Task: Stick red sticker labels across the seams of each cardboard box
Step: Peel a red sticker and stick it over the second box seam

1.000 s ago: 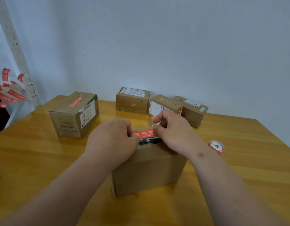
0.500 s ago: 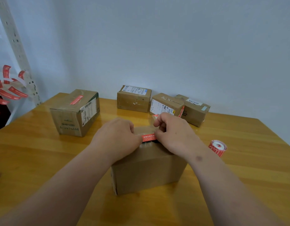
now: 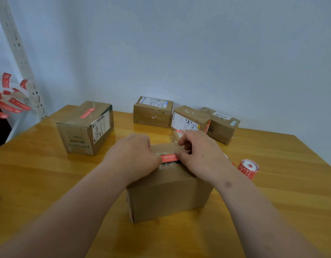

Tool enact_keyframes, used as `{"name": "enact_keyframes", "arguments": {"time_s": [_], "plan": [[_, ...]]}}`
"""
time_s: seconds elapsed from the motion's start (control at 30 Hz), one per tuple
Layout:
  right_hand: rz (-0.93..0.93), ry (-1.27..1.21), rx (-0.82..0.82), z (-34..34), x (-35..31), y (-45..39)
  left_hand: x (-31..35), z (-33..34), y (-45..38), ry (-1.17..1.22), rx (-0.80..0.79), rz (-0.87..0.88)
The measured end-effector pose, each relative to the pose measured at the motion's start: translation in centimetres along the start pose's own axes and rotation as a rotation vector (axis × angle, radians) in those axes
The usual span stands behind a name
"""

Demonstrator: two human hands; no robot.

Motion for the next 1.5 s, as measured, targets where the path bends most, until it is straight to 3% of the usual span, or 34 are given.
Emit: {"name": "enact_keyframes", "arguments": {"time_s": [0.2,0.4,0.53,0.77,0.9,1.03,1.3,1.43,1.5], "plan": [[0.134,-0.026,-0.018,0.0,0.9,0.1,-0.7,0.1,0.3,0.212,0.011,-0.041],[0.222,-0.108,0.030,0.2,1.1,-0.1,-0.6,0.1,0.0,0.119,0.040,-0.032],[0.227,0.019,-0.017,0.9,1.1,0.0,-0.1,0.0,-0.1,-0.023,0.098,0.002],[0.313,-0.106,-0.023,0.3,2.4,-0.4,-1.3,0.0,-0.1,0.146,0.092,0.000],[0.302,-0.205,-0.045,-0.1,2.3,0.1,-1.0,0.0,0.5,0.189,0.046,0.000],[0.202,-0.028,-0.122,0.0,1.6,0.1,-0.6,-0.1,0.7,0.154,-0.003,0.003],[0.345,-0.316,-0.139,-0.3,2.3,0.1,-1.0,0.0,0.7,0.282,-0.092,-0.034],[0.230,0.042,-0.137,0.4,1.3,0.0,-0.4,0.1,0.3,0.062,0.010,-0.011],[0.239,0.014,-0.155,0.3,1.2,-0.1,-0.5,0.0,0.2,0.101,0.002,-0.025]]}}
Point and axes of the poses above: each hand's wrist, its own y-axis away from the middle knuckle, its own z-axis out of the palm, x = y × z, the point moved 6 cm from there along -y, towards the middle knuckle, and after that the axes turned 9 degrees about x, right-handed, at the moved point
